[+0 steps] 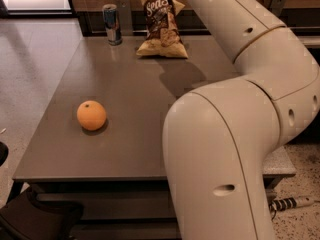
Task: Move brown chip bag near redbull can
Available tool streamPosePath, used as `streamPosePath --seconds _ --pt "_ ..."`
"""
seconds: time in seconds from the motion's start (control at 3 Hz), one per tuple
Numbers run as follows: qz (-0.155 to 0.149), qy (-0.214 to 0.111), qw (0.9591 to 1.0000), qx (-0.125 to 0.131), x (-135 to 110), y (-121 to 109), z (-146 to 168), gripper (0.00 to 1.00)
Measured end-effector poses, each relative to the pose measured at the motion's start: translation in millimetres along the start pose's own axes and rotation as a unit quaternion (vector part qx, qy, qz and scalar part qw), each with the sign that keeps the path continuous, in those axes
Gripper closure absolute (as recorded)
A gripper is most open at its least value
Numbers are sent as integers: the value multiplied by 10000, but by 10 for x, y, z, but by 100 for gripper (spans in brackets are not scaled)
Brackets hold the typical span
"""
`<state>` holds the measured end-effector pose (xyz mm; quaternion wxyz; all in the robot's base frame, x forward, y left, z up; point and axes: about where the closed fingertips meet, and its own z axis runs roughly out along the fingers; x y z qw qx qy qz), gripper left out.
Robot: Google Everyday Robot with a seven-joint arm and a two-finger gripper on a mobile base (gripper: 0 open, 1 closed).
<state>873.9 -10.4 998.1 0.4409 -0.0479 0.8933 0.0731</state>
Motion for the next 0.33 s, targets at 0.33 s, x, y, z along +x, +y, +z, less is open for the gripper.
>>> streamPosePath --seconds 0.33 --pt "0 1 10000 0 1 0 1 0"
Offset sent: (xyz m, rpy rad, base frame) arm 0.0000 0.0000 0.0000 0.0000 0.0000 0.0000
